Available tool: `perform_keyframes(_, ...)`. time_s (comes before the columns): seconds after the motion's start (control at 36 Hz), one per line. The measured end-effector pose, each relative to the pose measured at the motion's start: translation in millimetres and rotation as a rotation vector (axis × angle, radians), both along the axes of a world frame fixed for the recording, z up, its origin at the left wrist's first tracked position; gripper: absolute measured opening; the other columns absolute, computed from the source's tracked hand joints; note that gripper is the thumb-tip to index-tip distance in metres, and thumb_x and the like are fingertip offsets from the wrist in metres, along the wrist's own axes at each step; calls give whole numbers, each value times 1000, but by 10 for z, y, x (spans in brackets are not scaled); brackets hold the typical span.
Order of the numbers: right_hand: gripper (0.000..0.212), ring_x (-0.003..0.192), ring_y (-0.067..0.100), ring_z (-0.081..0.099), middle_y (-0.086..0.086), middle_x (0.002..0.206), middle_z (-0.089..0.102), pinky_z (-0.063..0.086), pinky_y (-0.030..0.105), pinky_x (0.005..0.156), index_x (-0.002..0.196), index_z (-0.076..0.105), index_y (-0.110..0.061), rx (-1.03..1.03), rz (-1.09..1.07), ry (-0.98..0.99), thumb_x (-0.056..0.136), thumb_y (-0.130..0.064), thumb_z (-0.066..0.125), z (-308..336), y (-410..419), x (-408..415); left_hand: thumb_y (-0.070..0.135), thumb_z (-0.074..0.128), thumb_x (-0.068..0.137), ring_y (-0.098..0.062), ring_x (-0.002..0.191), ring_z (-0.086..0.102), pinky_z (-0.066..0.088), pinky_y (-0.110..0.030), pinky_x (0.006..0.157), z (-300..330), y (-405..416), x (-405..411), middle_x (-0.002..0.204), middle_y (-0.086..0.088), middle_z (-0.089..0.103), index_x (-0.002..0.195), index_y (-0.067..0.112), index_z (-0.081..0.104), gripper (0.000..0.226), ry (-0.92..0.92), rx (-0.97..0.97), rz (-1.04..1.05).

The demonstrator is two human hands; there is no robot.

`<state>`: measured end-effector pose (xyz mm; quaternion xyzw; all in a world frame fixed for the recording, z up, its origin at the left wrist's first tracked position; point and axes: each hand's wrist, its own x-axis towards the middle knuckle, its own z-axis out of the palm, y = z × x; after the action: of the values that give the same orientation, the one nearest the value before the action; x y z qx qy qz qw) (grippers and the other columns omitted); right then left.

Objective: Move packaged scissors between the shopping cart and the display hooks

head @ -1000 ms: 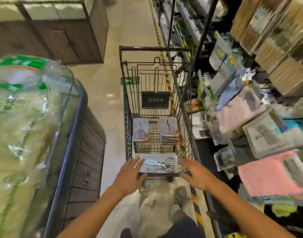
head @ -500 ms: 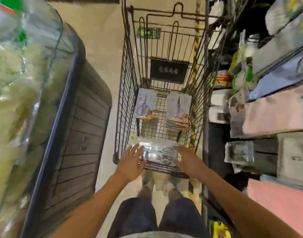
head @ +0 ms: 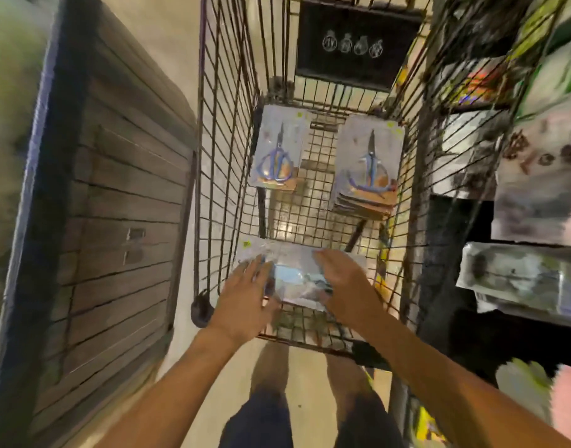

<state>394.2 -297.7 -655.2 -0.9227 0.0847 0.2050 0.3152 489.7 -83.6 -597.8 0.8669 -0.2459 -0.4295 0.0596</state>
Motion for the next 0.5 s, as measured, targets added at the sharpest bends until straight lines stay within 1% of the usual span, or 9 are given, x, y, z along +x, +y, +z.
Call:
perform_keyframes(0.06, 83, 137, 30, 47, 11, 149, 50, 35, 43, 117, 149, 44, -14, -79, -7, 20, 78, -33, 83, -29, 60, 25, 73, 3, 80, -24, 157, 1, 4, -37, 128, -78, 28, -3, 170, 2, 3, 162, 26, 10, 95, 3, 13, -1)
perform_keyframes(0.08, 85, 139, 28, 45, 8, 151, 48, 33, 42, 118, 151, 42, -17, -92, -29, 55, 78, -31, 83, -25, 88, 24, 78, 1, 80, -24, 157, 2, 5, -38, 128, -113, 47, -4, 170, 2, 4, 162, 27, 11, 98, 5, 7, 3)
perform_keyframes(0.14, 85, 135, 27, 44, 5, 148, 48, 38, 41, 111, 151, 39, -22, -127, -35, 61, 78, -32, 83, -14, 130, 9, 89, -7, 77, -26, 157, 6, 10, -42, 127, -173, 107, -12, 170, 1, 8, 161, 27, 16, 106, 4, -24, 20)
perform_keyframes(0.17, 84, 131, 27, 45, 4, 144, 48, 43, 42, 106, 150, 38, -24, -134, -29, 52, 79, -30, 81, -5, 140, -1, 89, -8, 77, -25, 156, 8, 12, -43, 127, -191, 138, -18, 169, 0, 11, 160, 28, 19, 107, 3, -41, 34)
perform_keyframes(0.22, 80, 124, 28, 48, 4, 140, 47, 48, 45, 97, 150, 35, -28, -106, -21, 73, 82, -27, 77, 36, 144, -16, 84, 5, 82, -25, 155, 11, 14, -42, 127, -180, 163, -31, 169, -3, 14, 159, 29, 23, 96, -6, -62, 66)
perform_keyframes(0.28, 75, 127, 26, 49, 1, 142, 48, 48, 42, 99, 152, 32, -31, -47, -37, 122, 88, -28, 72, 72, 113, -20, 74, 9, 82, -23, 155, 11, 14, -40, 127, -110, 155, -34, 168, -3, 15, 159, 30, 23, 90, -3, -68, 89)
perform_keyframes(0.36, 66, 130, 21, 52, -1, 145, 54, 43, 35, 105, 153, 37, -31, 76, -34, 152, 94, -26, 67, 135, 12, 29, 70, 15, 84, -23, 153, 16, 20, -41, 124, -28, 164, -31, 166, -2, 20, 159, 27, 27, 87, -16, -108, 117)
perform_keyframes(0.42, 62, 129, 21, 55, -3, 145, 54, 47, 37, 105, 152, 39, -33, 148, -16, 163, 96, -22, 64, 196, -60, 92, 66, 23, 87, -23, 151, 24, 29, -44, 122, 5, 190, -19, 164, -3, 27, 157, 25, 33, 82, -51, -159, 139)
perform_keyframes(0.5, 62, 125, 21, 57, -3, 142, 55, 49, 39, 102, 152, 37, -38, 192, -11, 144, 98, -20, 60, 348, -142, 148, 70, 26, 90, -17, 152, 21, 32, -42, 121, 70, 221, 11, 164, 2, 22, 158, 30, 28, 79, -18, -215, 207)
